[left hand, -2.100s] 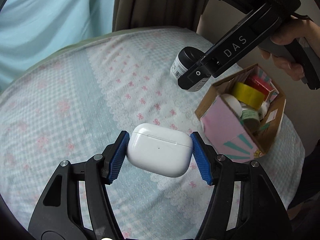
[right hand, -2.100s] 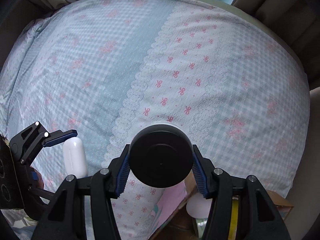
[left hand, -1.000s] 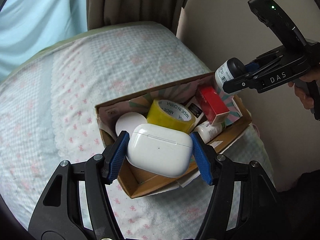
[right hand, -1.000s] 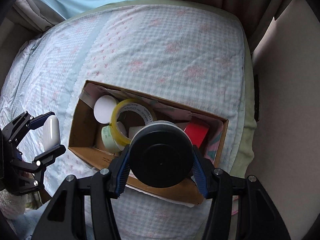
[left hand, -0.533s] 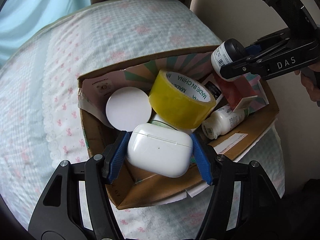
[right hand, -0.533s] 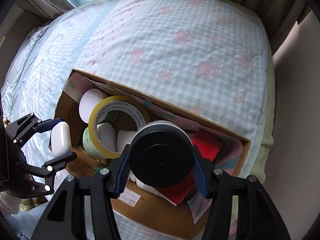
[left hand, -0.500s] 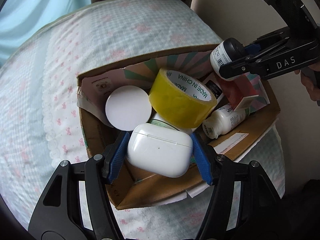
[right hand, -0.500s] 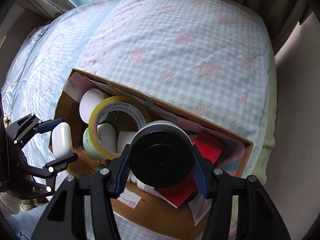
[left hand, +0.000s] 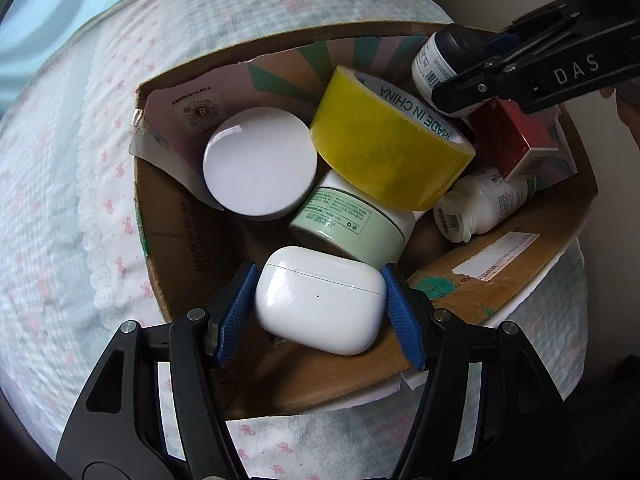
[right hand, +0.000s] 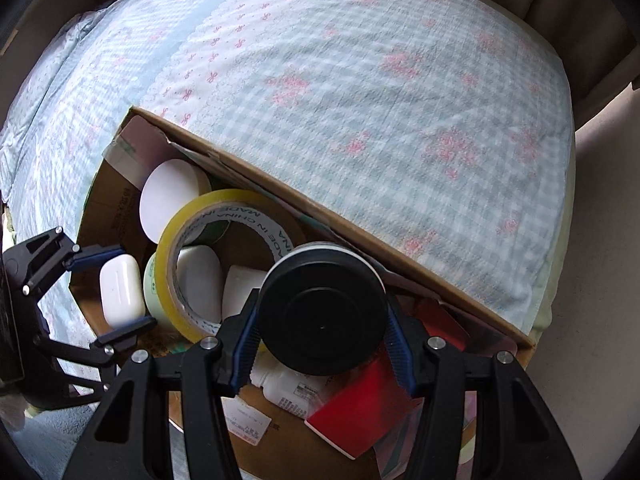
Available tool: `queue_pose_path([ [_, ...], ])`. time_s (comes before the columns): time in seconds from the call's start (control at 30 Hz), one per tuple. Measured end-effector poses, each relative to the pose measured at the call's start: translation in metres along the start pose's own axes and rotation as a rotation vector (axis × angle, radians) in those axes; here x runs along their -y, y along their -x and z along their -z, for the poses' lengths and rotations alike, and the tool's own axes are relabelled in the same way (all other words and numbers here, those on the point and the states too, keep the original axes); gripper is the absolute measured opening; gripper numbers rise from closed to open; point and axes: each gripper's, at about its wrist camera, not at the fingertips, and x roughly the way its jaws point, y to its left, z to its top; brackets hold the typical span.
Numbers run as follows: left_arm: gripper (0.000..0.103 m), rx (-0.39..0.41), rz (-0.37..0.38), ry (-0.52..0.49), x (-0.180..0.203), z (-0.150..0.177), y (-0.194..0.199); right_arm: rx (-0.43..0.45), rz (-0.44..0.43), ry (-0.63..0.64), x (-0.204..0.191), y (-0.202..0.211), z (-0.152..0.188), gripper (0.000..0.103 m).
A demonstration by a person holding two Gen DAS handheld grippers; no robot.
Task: Organize rigid objects
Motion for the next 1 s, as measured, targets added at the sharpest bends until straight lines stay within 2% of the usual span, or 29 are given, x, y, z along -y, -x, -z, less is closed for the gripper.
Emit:
queue_pose_path([
  [0.13, 0.060, -0.009, 0.008, -0.013, 0.005, 0.000, 0.000, -0.015, -0.026, -0.023, 0.002, -0.003, -0.002, 0.052],
  [0.37, 0.061, -0.033, 0.018, -0.042, 0.008, -0.003, 0.005, -0.037, -0.013, -0.059, 0.006, -0.004, -0.002, 0.052],
  [0.4, 0.070, -0.037, 0.023, -0.033, 0.008, -0.005, 0.006, -0.038, -0.011, -0.080, 0.008, -0.003, -0.001, 0.052],
  [0.43, 0.094, -0.042, 0.029, -0.026, 0.008, -0.008, 0.006, -0.034, -0.011, -0.100, 0.010, -0.003, -0.001, 0.053],
  [0.47, 0.103, -0.037, 0.026, -0.022, 0.008, -0.009, 0.009, -0.031, -0.015, -0.124, 0.013, -0.002, 0.000, 0.056],
  [0.5, 0.103, -0.018, 0.026, -0.021, 0.008, -0.010, 0.014, -0.022, -0.022, -0.152, 0.017, 0.000, 0.001, 0.072],
  [0.53, 0.103, -0.008, 0.035, -0.021, 0.009, -0.009, 0.017, -0.003, -0.027, -0.178, 0.021, 0.005, 0.002, 0.095],
  [0.57, 0.103, -0.003, 0.040, -0.018, 0.008, -0.009, 0.020, 0.023, -0.029, -0.200, 0.024, 0.010, 0.004, 0.103],
  [0.8, 0.103, -0.009, 0.043, 0.004, 0.003, -0.005, 0.026, 0.070, -0.027, -0.288, 0.042, 0.030, 0.009, 0.103],
  [1.0, 0.103, 0.014, 0.046, 0.003, 0.006, -0.004, 0.045, 0.086, -0.038, -0.325, 0.040, 0.046, 0.025, 0.103],
])
